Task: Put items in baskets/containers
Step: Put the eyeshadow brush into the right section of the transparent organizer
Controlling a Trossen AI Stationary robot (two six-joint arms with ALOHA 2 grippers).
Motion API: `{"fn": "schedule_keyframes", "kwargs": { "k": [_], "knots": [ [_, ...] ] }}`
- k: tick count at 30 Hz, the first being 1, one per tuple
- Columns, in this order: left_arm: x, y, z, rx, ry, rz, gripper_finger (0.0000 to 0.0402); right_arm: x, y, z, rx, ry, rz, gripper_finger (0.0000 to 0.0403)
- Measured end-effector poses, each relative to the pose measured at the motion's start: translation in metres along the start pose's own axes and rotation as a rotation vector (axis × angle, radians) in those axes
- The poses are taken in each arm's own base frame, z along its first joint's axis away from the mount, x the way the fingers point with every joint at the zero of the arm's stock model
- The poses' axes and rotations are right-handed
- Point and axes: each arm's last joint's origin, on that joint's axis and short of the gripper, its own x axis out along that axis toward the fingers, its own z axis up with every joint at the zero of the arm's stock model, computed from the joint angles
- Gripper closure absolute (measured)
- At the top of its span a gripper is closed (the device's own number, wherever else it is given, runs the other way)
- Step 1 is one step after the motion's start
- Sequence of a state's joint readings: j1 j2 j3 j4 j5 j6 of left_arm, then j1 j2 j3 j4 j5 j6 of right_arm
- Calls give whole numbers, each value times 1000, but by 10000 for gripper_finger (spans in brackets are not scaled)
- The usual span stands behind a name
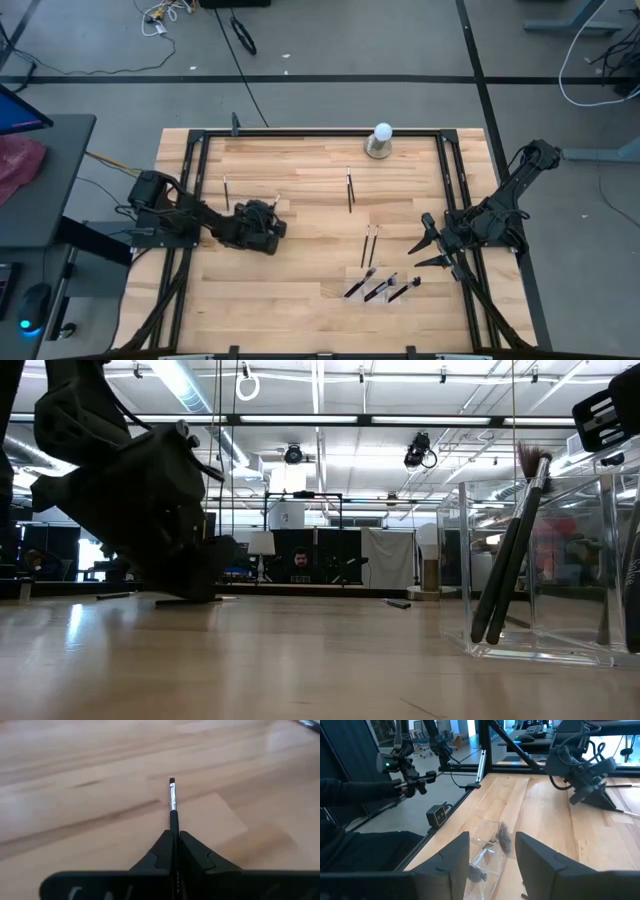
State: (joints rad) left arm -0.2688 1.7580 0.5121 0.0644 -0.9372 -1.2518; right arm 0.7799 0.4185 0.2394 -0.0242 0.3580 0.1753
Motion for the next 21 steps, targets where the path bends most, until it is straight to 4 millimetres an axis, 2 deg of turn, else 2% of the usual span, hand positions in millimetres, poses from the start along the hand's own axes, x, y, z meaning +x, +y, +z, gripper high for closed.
{"fn": "schedule_keyframes", "kwargs": {
  "k": [11, 21],
  "knots": [
    [-14, -22, -2, 23, -20, -186, 384, 0, 0, 0, 0, -1, 0, 243],
    [-23, -45, 13, 30, -153, -343, 384, 0, 0, 0, 0, -1, -2, 243]
  ]
}}
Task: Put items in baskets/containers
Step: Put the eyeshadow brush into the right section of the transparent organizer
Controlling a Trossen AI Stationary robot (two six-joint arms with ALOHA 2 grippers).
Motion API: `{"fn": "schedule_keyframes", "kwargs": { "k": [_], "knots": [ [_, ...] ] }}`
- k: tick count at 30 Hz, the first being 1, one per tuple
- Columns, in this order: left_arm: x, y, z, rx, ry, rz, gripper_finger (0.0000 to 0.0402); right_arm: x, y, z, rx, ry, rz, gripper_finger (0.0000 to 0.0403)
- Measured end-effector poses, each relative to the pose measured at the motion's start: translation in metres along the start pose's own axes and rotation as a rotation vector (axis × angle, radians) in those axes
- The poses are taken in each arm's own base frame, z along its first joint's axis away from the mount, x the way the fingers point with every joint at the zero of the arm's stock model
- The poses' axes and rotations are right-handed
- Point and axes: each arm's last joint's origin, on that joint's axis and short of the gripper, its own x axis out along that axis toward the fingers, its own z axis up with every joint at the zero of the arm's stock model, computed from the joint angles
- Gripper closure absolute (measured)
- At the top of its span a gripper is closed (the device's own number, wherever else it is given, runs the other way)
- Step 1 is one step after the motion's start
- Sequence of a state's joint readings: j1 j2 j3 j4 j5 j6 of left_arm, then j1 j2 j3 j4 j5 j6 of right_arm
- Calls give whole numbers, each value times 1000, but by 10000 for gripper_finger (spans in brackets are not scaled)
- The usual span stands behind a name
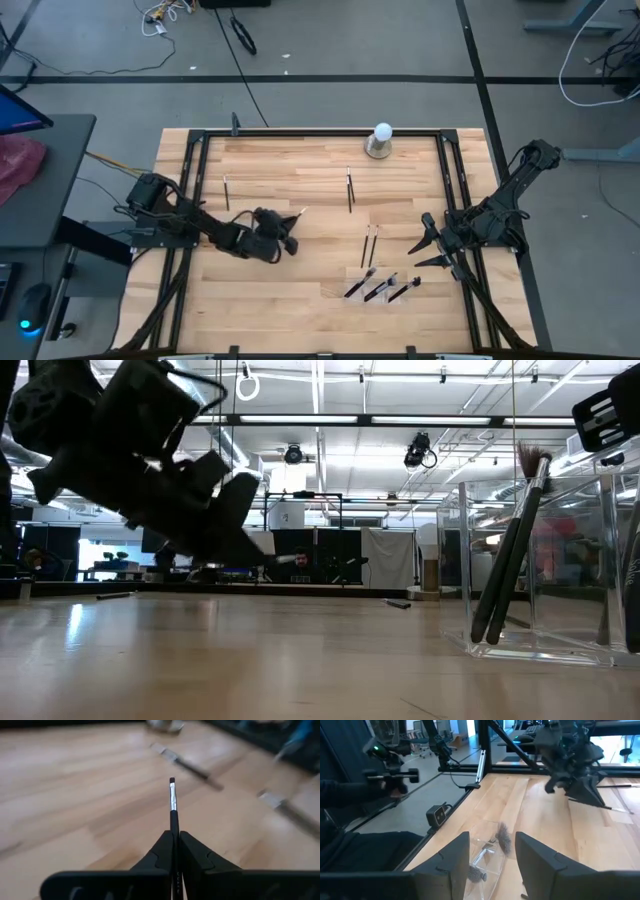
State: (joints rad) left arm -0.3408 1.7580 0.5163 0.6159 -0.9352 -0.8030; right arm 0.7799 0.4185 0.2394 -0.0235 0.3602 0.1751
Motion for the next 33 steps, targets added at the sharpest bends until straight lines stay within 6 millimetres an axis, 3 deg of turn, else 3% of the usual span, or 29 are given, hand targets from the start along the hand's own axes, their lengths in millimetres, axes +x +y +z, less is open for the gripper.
{"fn": "schedule_keyframes", "kwargs": {
  "k": [9, 12, 16, 24, 33],
  "knots": [
    [7, -65, 57, 139, -170, -281, 385, 0, -8, 1, 27, -41, -236, 243],
    [15, -94, 80, 209, -228, -366, 386, 2, -13, 1, 64, -63, -377, 243],
    [31, -130, 100, 295, -301, -445, 384, 10, -16, 1, 58, -56, -429, 242],
    [64, -175, 110, 390, -354, -455, 382, 33, -14, 6, 43, -116, -418, 198],
    [66, -183, 107, 403, -345, -475, 381, 42, -16, 13, 73, -211, -503, 205]
  ]
}}
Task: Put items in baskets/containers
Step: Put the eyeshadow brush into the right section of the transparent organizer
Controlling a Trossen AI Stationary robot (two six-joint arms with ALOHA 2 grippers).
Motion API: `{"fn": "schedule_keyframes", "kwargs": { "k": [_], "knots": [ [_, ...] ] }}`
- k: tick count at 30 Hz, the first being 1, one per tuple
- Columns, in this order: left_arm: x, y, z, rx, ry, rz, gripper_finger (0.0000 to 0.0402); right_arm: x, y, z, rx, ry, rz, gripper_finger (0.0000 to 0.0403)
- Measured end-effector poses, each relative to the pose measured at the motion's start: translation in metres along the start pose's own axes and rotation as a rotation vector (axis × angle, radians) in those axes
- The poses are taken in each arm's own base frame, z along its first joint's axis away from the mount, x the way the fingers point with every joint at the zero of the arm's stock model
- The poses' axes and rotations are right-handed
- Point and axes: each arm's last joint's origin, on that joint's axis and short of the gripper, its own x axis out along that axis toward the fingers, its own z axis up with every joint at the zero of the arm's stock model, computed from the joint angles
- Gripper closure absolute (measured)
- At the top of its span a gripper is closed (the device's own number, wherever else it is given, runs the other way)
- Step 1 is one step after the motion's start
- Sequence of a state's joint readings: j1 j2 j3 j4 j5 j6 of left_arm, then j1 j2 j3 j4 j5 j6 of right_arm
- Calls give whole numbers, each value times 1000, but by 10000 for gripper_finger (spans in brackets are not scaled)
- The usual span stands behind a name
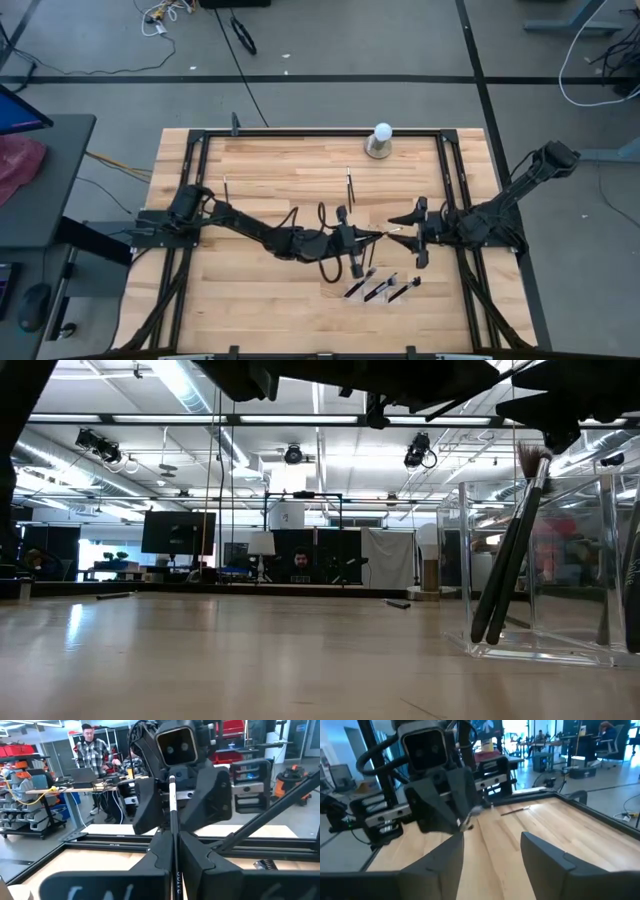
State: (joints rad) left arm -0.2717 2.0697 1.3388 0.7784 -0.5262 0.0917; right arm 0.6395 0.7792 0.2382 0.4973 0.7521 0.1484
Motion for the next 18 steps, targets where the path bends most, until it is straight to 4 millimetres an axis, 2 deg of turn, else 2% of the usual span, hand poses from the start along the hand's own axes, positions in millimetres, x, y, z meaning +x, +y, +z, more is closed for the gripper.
{"fn": "schedule_keyframes", "kwargs": {
  "k": [10, 18],
  "knots": [
    [-1, -1, 2, 1, -11, -5, 381, 2, 2, 6, -37, -51, 58, 250],
    [0, -1, -3, 15, 18, -5, 381, 1, 4, 8, -38, -63, 115, 306]
  ]
}}
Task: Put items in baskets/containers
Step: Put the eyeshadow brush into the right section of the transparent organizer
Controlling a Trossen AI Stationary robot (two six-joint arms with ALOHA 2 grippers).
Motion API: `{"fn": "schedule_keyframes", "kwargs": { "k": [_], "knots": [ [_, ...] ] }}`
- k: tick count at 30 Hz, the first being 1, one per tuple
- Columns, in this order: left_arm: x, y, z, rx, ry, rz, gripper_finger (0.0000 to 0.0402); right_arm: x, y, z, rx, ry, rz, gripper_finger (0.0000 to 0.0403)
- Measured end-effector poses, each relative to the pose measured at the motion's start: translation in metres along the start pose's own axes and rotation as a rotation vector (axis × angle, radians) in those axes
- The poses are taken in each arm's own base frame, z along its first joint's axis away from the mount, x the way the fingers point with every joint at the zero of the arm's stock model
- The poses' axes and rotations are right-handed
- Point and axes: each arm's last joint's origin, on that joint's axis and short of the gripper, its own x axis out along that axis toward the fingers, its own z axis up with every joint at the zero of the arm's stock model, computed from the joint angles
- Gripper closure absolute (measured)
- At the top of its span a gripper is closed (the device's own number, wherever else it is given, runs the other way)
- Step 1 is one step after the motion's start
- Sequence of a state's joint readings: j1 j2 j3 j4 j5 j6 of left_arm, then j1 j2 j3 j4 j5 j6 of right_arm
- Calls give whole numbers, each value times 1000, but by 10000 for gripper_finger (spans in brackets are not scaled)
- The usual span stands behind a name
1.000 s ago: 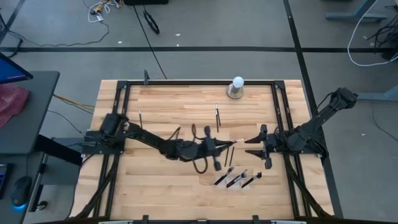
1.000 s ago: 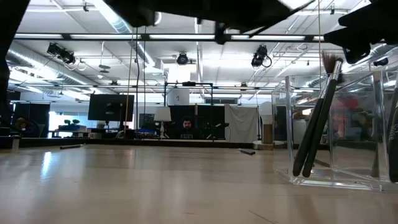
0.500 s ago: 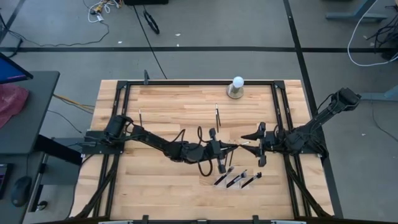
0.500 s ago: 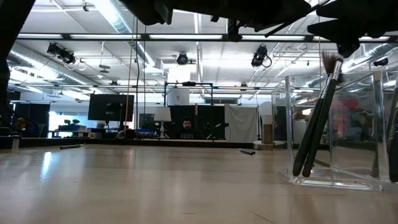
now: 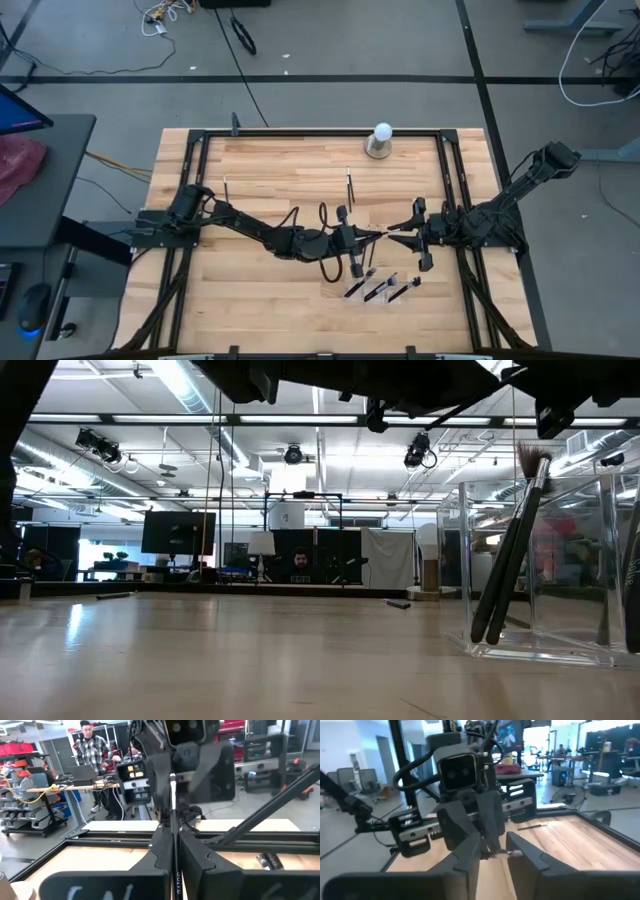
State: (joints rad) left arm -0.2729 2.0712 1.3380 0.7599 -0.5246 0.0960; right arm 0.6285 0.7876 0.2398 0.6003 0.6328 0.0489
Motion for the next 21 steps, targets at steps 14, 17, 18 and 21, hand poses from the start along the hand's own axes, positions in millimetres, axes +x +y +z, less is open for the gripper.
{"fn": "schedule_keyframes", "kwargs": {
  "k": [14, 17, 18, 21],
  "knots": [
    [0, -1, 0, -8, 3, -8, 377, 0, 2, -2, -23, 24, 62, 391],
    [0, -1, -1, -6, 11, -11, 360, -1, 2, -3, -25, 33, 68, 390],
    [0, -1, -2, -4, 16, -18, 350, -2, 2, -3, -29, 40, 73, 390],
    [0, -1, -3, 1, 24, -39, 306, -6, 5, 4, -42, 105, 96, 394]
  ]
}}
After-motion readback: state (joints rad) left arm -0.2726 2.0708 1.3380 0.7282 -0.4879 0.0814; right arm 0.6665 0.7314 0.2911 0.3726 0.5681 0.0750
